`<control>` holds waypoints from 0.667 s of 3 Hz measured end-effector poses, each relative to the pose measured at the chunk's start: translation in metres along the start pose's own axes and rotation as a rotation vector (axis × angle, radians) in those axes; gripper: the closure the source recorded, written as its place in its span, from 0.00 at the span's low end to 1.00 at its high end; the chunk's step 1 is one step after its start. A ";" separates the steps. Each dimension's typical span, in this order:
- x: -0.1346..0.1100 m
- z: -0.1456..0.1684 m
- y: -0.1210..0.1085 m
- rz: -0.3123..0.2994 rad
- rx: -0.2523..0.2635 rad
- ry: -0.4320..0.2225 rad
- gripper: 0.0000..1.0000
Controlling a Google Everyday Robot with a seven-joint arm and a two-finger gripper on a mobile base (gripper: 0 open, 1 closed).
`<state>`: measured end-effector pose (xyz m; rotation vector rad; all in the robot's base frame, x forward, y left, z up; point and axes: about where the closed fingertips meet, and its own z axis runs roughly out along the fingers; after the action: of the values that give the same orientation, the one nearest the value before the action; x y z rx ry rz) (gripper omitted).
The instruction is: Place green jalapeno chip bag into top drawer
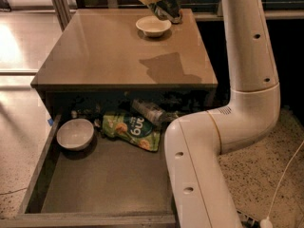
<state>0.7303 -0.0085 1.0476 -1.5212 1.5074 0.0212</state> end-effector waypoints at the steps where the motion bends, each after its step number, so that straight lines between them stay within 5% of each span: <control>1: -0.013 -0.050 -0.017 -0.038 0.099 0.022 1.00; 2: -0.029 -0.092 -0.028 -0.082 0.172 0.041 1.00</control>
Offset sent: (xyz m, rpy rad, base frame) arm -0.0821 -0.0751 0.1320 -0.1099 -0.2441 -0.1281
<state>0.6912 -0.0488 1.1313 -1.4504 1.4392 -0.1836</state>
